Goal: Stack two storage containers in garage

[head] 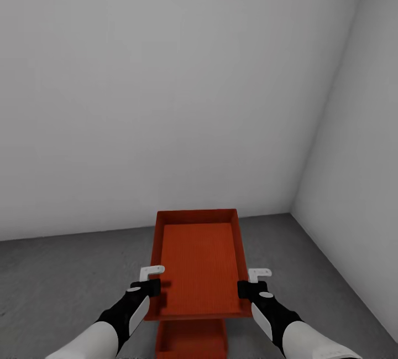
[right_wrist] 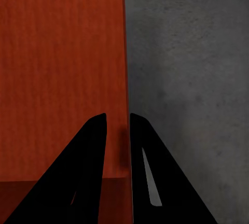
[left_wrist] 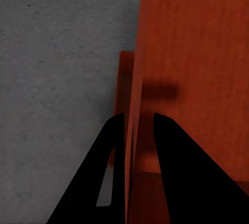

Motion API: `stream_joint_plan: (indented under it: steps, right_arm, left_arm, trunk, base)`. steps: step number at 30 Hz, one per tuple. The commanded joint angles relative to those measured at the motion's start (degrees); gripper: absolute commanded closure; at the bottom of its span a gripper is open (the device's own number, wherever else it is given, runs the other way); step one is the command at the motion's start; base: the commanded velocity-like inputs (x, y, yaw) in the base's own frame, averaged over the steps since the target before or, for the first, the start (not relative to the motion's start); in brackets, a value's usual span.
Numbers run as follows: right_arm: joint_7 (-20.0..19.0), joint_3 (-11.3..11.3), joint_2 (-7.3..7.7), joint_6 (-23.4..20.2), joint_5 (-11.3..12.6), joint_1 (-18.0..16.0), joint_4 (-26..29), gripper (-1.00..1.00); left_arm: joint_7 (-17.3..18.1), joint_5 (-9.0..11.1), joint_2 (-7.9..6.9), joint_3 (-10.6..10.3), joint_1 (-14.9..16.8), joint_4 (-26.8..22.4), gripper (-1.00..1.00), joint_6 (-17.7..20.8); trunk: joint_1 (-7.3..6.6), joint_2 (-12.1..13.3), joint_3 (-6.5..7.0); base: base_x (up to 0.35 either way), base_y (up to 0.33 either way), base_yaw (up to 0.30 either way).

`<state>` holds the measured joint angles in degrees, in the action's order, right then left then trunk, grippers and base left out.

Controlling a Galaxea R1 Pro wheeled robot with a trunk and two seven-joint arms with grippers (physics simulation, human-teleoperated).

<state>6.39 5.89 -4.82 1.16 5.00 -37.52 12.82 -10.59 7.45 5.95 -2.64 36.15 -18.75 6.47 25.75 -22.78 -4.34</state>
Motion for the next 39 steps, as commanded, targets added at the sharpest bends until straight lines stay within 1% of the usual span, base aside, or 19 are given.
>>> stream_joint_plan:
  steps: [1, 39]
  right_arm:
    - [0.46, 0.00, 0.33, 0.16, 0.53, -0.02, -0.17, 1.00]
    - [0.46, 0.00, 0.33, 0.16, 0.53, -0.01, -0.19, 1.00]
  left_arm:
    - [-1.45, -0.73, -1.82, 0.89, 0.06, -0.68, 1.00, -2.16]
    - [-1.45, -0.71, -1.82, 0.89, 0.06, -0.68, 1.00, -2.16]
  trunk:
    - [0.03, -0.14, -0.23]
    - [0.03, -0.14, -3.73]
  base:
    - [0.000, 0.000, 0.000]
    - [0.000, 0.000, 0.000]
